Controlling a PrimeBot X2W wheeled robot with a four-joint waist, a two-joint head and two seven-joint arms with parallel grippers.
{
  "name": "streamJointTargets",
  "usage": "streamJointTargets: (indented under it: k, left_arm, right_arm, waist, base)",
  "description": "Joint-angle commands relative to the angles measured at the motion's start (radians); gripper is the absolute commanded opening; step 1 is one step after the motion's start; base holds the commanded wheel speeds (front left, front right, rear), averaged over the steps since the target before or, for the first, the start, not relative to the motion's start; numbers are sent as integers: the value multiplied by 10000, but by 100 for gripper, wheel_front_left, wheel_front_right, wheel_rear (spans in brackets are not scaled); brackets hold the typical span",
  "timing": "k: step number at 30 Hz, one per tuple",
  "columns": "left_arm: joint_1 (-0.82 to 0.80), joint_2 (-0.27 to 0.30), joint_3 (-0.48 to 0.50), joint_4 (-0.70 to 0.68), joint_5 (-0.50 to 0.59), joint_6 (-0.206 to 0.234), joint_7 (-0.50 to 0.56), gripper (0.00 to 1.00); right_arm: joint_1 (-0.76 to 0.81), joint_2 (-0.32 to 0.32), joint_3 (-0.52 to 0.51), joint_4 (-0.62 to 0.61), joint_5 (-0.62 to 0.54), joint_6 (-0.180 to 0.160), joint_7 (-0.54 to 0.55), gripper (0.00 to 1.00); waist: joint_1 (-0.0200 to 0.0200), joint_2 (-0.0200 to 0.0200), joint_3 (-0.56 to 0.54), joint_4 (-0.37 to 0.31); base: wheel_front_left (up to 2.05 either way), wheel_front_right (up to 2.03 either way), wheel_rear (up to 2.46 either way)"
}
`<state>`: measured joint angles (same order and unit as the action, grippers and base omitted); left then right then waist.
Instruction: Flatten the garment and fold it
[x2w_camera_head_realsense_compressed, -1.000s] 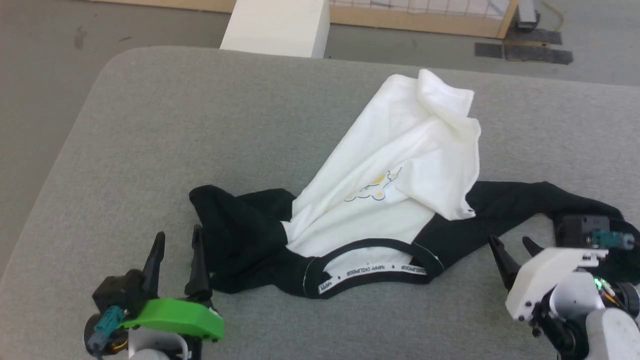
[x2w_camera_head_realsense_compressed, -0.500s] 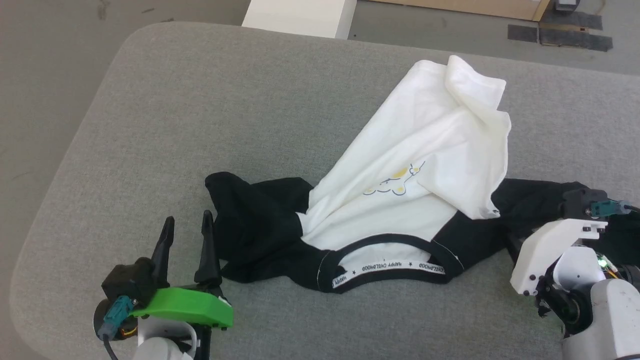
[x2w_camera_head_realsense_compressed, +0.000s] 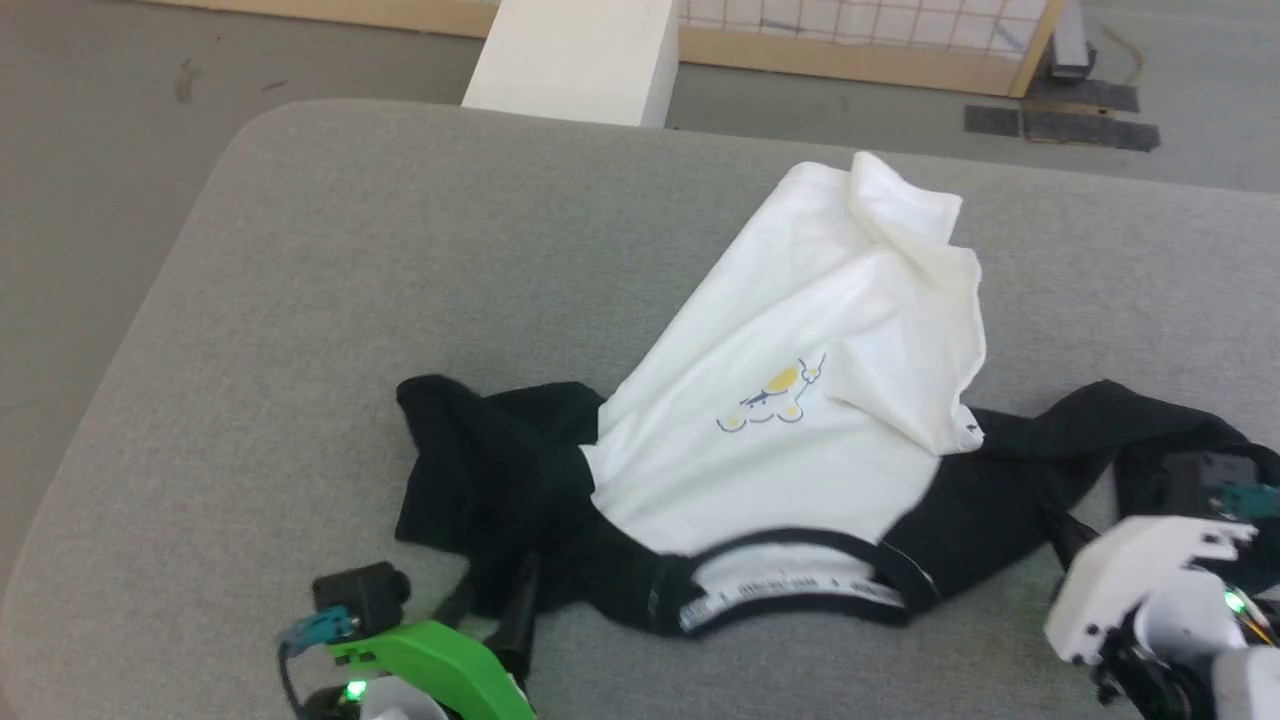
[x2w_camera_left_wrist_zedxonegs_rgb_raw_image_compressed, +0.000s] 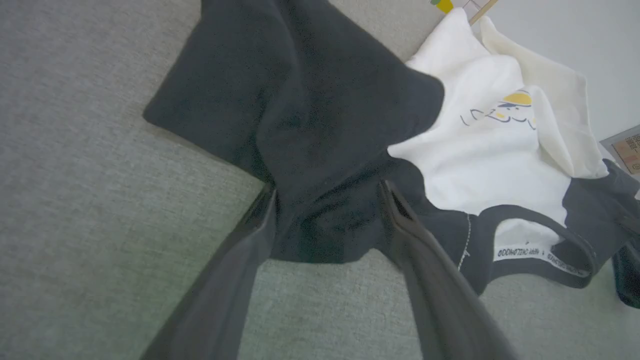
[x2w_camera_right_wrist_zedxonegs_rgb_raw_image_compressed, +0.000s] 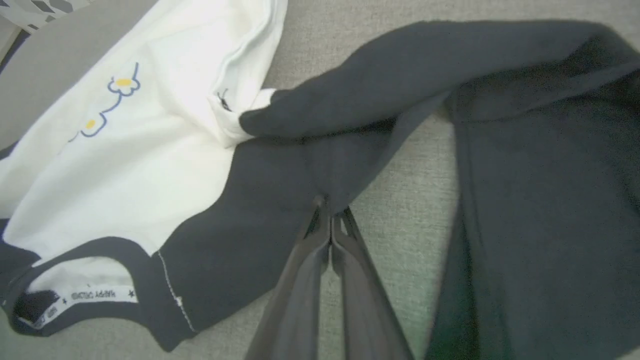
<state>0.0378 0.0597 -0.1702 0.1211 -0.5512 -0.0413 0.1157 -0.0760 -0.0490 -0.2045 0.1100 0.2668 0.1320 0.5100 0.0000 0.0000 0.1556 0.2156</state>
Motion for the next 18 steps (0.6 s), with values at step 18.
streamJointTargets:
  k: [18]
  left_arm:
    - [734, 423, -788, -1414, 376, 1876, 3405, 100]
  right_arm:
    - [1016, -12, -357, -1245, 489, -13, 209, 0]
  waist:
    - [0, 0, -6, -697]
  base:
    - [0, 0, 0]
